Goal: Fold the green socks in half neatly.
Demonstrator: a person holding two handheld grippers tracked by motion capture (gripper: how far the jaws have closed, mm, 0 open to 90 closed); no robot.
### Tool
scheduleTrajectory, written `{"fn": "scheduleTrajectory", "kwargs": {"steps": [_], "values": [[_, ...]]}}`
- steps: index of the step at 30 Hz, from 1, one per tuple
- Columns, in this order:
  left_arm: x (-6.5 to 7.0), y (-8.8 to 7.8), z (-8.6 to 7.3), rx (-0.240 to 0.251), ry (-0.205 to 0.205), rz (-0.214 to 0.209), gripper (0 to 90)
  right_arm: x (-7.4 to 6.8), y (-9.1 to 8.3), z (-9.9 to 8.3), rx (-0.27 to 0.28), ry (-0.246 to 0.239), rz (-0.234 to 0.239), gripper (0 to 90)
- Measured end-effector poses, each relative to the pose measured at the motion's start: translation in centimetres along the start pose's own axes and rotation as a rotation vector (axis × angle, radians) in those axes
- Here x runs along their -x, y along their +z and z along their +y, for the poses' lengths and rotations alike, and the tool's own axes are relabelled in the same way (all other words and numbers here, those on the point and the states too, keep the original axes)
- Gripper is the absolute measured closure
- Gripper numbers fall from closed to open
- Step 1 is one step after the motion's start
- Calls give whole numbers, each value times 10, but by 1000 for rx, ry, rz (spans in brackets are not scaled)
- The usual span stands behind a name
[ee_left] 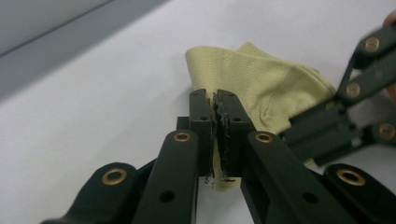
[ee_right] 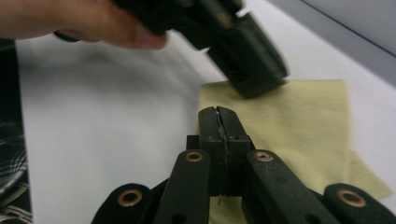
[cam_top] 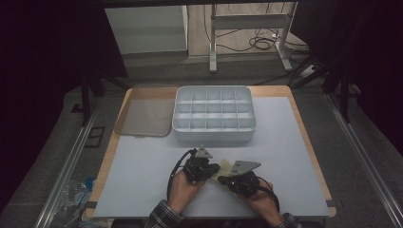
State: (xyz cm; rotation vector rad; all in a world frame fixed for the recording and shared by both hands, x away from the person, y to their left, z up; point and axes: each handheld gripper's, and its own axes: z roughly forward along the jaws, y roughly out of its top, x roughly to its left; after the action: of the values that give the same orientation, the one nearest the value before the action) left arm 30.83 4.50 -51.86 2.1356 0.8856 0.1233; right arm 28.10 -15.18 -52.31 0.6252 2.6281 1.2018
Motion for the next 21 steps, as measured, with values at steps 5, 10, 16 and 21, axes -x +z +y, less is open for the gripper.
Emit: {"fn": "scheduleTrajectory", "kwargs": {"steps": [5,10,16,21], "values": [[-2,-3,1,-7,9,-3,861,1,10,-4,-4,13,12,896],[-2,-3,1,-8,11,-5,859,0,6,-2,-13,-1,-1,874],[-5,-3,2,-1,-5,-5,855,16,-8,-1,14,42,-67,865],[-5,-4,3,10,-9,-1,855,28,-4,4,26,62,-95,885]]}}
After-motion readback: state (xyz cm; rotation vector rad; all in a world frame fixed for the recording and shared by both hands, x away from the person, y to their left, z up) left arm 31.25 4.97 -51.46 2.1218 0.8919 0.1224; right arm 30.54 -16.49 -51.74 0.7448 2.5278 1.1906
